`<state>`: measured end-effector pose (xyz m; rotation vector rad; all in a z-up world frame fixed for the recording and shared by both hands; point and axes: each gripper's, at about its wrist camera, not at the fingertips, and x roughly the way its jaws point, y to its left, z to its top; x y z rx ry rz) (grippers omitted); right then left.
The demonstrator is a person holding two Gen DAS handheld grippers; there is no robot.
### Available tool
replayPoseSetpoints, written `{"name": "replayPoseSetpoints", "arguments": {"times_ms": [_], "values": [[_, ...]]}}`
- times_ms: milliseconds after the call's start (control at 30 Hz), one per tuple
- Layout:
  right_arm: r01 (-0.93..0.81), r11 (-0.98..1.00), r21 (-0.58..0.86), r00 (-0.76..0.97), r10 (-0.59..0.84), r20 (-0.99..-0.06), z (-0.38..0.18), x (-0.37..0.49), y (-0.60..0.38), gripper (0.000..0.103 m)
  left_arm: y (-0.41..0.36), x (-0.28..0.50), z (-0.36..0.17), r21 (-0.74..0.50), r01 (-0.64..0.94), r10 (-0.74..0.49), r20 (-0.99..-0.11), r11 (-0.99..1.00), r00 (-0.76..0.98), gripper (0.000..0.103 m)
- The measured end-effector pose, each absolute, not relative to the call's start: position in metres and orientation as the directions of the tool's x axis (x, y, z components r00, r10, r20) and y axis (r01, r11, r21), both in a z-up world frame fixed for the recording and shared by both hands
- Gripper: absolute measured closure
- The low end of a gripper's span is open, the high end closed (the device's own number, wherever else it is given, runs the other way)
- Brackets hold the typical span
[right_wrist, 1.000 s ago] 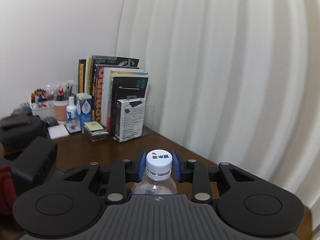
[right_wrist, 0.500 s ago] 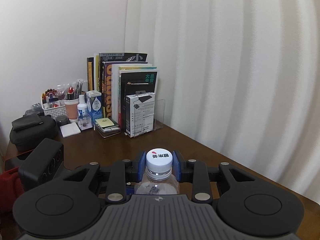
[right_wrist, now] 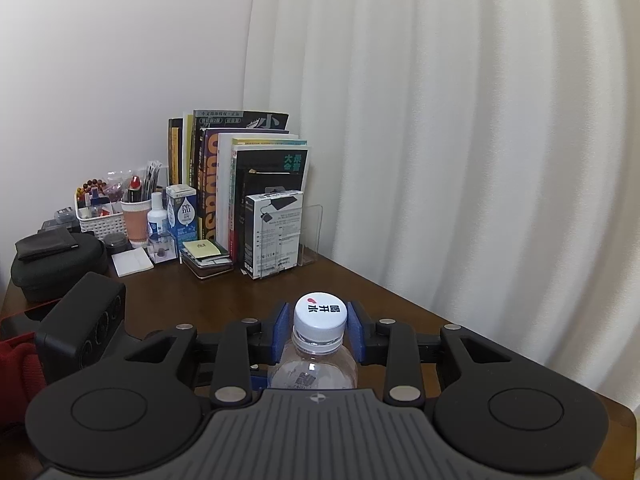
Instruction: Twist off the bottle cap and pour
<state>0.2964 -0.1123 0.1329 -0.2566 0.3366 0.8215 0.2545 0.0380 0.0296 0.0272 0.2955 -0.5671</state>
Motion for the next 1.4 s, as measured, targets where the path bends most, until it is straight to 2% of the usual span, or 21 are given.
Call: {"name": "replayPoseSetpoints", "arguments": {"times_ms": [600, 1400], "values": [[-0.775, 0.619, -0.131, 0.605, 0.666, -0.437, 0.137, 0.308, -0.104, 0.071, 0.038, 0.255, 0.028, -0.051, 0.534, -0.525, -0.285, 0.844, 0.802, 0.043], [-0.757, 0.641, -0.126, 0.630, 0.666, -0.399, 0.133, 0.296, -0.111, 0.070, 0.039, 0.259, 0.031, -0.056, 0.536, -0.528, -0.286, 0.842, 0.800, 0.043]]}}
